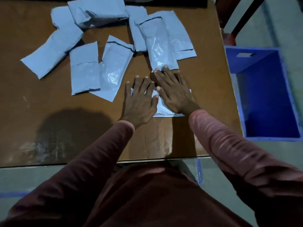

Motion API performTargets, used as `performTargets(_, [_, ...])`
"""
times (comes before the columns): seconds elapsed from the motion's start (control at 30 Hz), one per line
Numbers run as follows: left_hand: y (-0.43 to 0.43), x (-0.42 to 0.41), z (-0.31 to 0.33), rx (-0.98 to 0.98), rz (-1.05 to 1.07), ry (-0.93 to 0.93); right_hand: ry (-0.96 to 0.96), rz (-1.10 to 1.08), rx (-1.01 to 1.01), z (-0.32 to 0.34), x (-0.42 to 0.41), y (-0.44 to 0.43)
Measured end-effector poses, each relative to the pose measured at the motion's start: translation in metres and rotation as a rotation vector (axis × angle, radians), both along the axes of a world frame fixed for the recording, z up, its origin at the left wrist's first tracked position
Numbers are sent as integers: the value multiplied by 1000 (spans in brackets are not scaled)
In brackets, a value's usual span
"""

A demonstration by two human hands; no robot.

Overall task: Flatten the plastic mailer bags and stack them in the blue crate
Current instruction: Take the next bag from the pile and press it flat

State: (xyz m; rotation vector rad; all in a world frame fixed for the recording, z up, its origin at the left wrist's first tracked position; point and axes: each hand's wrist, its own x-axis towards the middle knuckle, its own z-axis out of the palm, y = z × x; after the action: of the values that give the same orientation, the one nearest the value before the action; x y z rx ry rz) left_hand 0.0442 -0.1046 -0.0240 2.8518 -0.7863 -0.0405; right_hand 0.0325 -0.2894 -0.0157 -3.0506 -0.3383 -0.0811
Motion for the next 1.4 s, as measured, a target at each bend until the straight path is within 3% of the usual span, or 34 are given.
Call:
performTargets(0.3, [-10,21,-7,3,-17,-13,-127,-72,99,-8,-8,-4])
performTargets(0.63, [-9,18,-5,17,24,2,-82,-98,142,-10,-3,1])
performTargets(0.83, [18,-35,6,-193,-85,-68,-184,-212,156,6,-57,30])
performTargets(0.93, [23,-49,2,-261,-129,-25,-127,-226,200,3,-77,43])
performTargets(1.1, [20,-42,-11,-214,-145,-9,-80,-277,310,-12,-70,45])
performTargets(1.4, [29,-44,-12,-170,-200,-42,-1,-264,295,-6,-78,46])
